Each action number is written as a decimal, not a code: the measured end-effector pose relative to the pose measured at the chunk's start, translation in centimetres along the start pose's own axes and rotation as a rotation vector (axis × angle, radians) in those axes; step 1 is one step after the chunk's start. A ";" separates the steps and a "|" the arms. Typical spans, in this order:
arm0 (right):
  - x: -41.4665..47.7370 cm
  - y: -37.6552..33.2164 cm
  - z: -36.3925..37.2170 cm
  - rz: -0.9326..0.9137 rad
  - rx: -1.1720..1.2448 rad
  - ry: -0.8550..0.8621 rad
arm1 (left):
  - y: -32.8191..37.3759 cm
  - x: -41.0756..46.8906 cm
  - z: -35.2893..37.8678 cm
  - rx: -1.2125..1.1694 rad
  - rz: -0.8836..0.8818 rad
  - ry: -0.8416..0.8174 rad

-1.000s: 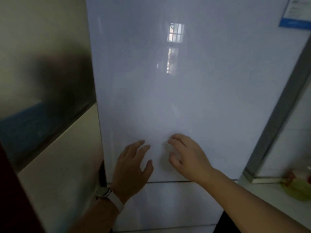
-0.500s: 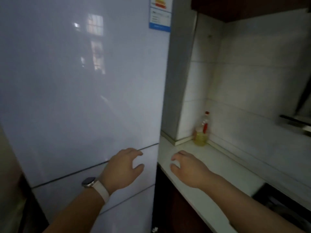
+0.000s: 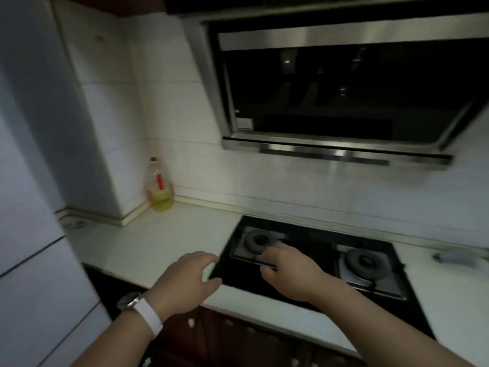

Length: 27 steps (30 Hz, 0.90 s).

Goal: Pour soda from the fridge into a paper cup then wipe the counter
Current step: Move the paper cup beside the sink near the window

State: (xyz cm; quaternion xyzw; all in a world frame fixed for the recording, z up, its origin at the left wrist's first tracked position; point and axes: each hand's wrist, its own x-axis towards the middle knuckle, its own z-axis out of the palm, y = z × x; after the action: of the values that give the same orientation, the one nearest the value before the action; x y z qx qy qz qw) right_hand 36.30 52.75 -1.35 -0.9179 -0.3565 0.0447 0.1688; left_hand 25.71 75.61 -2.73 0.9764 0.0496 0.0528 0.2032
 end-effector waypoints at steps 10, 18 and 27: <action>-14.2 14.6 -4.7 0.471 -0.006 0.143 | 18.8 8.3 9.3 0.009 0.406 -0.258; -21.4 24.9 -6.8 0.788 0.035 0.195 | 31.5 15.3 18.1 0.001 0.652 -0.461; -24.8 36.0 -8.9 1.063 0.014 0.169 | 44.2 23.3 29.0 -0.037 0.837 -0.684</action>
State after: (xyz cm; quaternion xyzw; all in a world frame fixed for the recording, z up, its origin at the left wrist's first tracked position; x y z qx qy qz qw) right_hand 42.74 8.87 -6.21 -0.9710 0.1727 0.0522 0.1571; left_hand 55.64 26.72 -9.45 0.8705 -0.4135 -0.1910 0.1866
